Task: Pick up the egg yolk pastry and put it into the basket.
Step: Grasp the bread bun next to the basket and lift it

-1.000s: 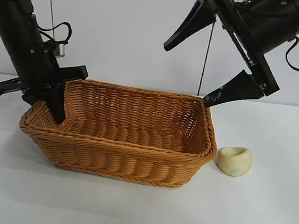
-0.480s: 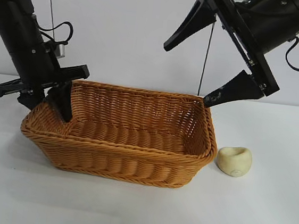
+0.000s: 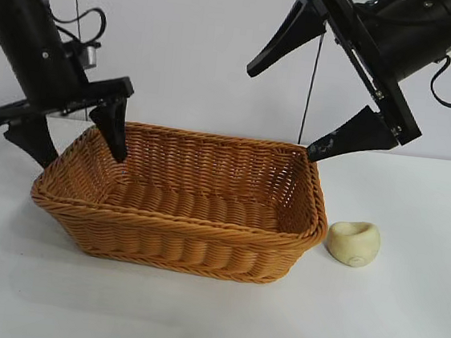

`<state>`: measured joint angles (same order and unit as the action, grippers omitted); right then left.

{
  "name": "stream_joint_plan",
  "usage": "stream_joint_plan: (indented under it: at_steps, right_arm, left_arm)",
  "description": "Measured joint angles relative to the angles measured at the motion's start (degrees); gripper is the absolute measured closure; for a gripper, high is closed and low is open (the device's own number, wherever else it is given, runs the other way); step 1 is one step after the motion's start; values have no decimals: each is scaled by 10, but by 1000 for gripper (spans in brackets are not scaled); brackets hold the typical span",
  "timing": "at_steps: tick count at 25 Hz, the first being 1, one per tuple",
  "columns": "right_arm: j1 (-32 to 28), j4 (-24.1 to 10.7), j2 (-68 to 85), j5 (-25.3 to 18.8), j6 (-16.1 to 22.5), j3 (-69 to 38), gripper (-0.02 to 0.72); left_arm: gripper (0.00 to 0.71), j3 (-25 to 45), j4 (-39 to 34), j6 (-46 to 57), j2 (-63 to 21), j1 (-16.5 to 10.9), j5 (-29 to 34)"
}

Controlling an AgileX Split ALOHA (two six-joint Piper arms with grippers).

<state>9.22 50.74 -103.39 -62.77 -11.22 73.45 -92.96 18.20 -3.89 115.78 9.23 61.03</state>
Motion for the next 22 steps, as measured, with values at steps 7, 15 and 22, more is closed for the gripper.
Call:
stream_joint_plan:
  at_steps: [7, 15, 22]
  right_arm:
    - [0, 0, 0, 0, 0, 0, 10]
    - [0, 0, 0, 2, 0, 0, 10]
    - [0, 0, 0, 2, 0, 0, 10]
  left_arm:
    - [84, -1, -172, 47, -7, -47, 29]
    - [84, -1, -196, 60, -36, -52, 68]
    - [84, 55, -196, 48, -139, -52, 79]
